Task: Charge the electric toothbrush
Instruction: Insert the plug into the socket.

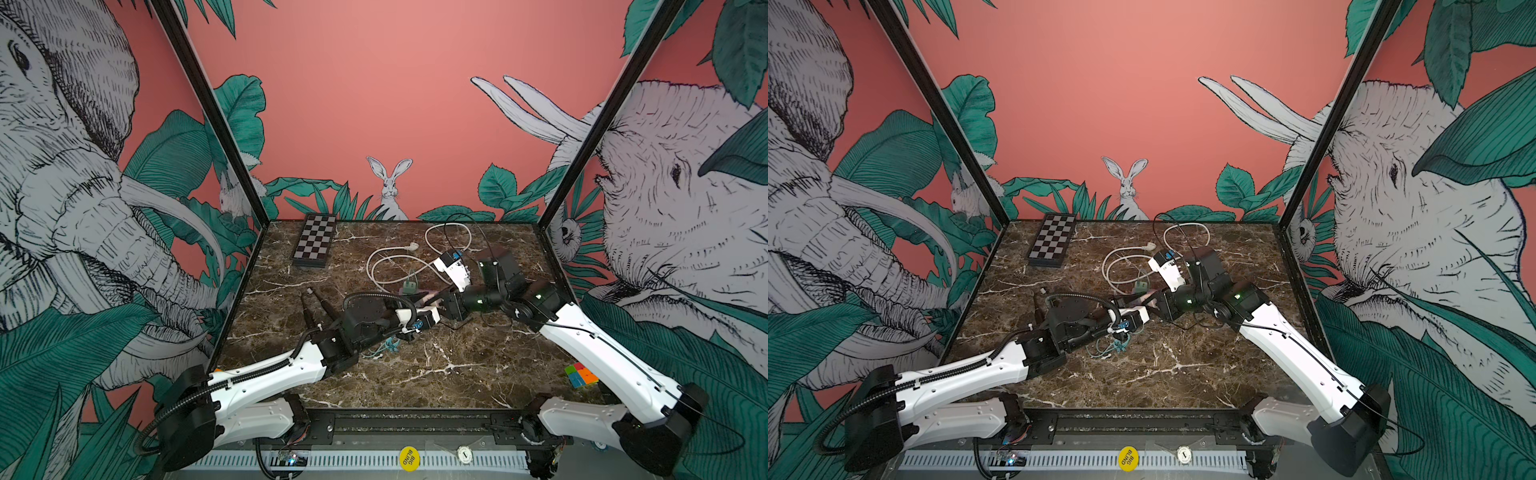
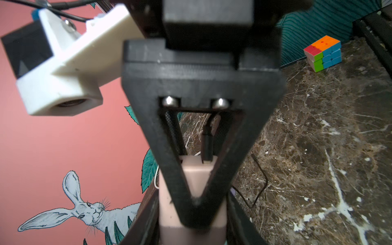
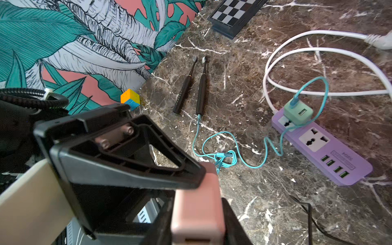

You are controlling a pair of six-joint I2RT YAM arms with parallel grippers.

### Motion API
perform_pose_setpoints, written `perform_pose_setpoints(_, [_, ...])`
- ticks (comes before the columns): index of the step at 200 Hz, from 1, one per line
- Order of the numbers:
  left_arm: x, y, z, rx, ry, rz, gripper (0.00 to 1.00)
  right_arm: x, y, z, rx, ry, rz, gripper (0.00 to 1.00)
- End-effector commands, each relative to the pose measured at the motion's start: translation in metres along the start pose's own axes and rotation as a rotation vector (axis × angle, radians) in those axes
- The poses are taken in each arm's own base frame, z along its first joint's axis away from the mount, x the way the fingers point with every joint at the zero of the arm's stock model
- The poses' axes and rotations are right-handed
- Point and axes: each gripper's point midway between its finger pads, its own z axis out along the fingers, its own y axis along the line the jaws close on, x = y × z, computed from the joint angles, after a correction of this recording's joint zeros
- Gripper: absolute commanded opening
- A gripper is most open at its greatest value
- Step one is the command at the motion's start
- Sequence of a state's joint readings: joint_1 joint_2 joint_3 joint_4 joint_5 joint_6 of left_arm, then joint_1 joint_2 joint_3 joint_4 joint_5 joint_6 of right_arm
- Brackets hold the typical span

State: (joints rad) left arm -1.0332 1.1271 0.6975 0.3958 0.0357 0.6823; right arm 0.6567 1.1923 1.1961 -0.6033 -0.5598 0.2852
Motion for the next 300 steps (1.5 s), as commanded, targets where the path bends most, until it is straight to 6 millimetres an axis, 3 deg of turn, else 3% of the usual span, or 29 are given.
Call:
perform_pose_setpoints(1, [-0.007, 0.0, -0.002, -0.014, -0.033, 0.025, 0.0, -0.017, 0.016, -0.003, -0.067, -0.059, -0.024, 0.26])
perform_pose_setpoints(13, [-0.007, -0.001, -0.002, -0.01, -0.031, 0.027, 0.0, -0.018, 0.016, -0.003, -0.064, -0.065, -0.022, 0.21])
perform_pose_setpoints(35, [-0.008, -0.004, -0.001, 0.013, -0.029, 0.028, 0.0, -0.019, 0.014, -0.004, -0.05, -0.068, -0.02, 0.0])
perform_pose_setpoints(48, [-0.008, -0.006, 0.0, 0.032, -0.016, 0.025, 0.0, -0.02, 0.012, -0.004, -0.039, -0.073, -0.023, 0.0])
perform_pose_setpoints(55, [-0.009, -0.006, -0.001, 0.038, -0.015, 0.025, 0.12, -0.02, 0.011, -0.005, -0.03, -0.075, -0.027, 0.0])
perform_pose_setpoints(79, [-0.011, 0.0, -0.007, 0.01, -0.016, -0.002, 0.67, -0.019, 0.003, -0.009, 0.016, -0.058, -0.053, 0.0])
perform_pose_setpoints(103, [-0.01, 0.014, -0.022, -0.041, 0.028, -0.054, 0.82, -0.018, -0.024, -0.015, 0.152, -0.031, -0.094, 0.0])
perform_pose_setpoints(111, [-0.012, 0.022, -0.031, -0.073, 0.036, -0.082, 0.83, -0.016, -0.038, -0.017, 0.231, -0.008, -0.117, 0.0])
perform_pose_setpoints(125, [-0.013, 0.037, -0.049, -0.143, 0.043, -0.121, 0.94, -0.007, -0.057, -0.016, 0.323, 0.065, -0.191, 0.0])
perform_pose_setpoints(129, [-0.014, 0.04, -0.055, -0.159, 0.042, -0.131, 0.95, -0.014, -0.059, -0.02, 0.348, 0.065, -0.225, 0.0])
perform_pose_setpoints(145, [-0.011, 0.057, -0.076, -0.247, 0.061, -0.182, 0.99, -0.011, -0.091, -0.023, 0.506, 0.16, -0.329, 0.0])
perform_pose_setpoints(168, [0.01, 0.081, -0.106, -0.381, 0.17, -0.29, 0.99, -0.012, -0.116, -0.017, 0.593, 0.294, -0.471, 0.0])
perform_pose_setpoints(191, [0.03, 0.097, -0.133, -0.499, 0.244, -0.372, 0.99, -0.014, -0.165, -0.009, 0.758, 0.515, -0.614, 0.0])
perform_pose_setpoints(234, [0.049, 0.105, -0.154, -0.613, 0.308, -0.366, 0.99, -0.017, -0.236, 0.013, 0.76, 0.718, -0.53, 0.0])
perform_pose_setpoints(274, [0.049, 0.103, -0.157, -0.62, 0.278, -0.382, 0.99, -0.016, -0.221, 0.049, 0.554, 0.677, -0.651, 0.0])
perform_pose_setpoints(300, [0.05, 0.1, -0.155, -0.608, 0.275, -0.388, 0.99, 0.0, -0.204, 0.062, 0.403, 0.728, -0.729, 0.0])
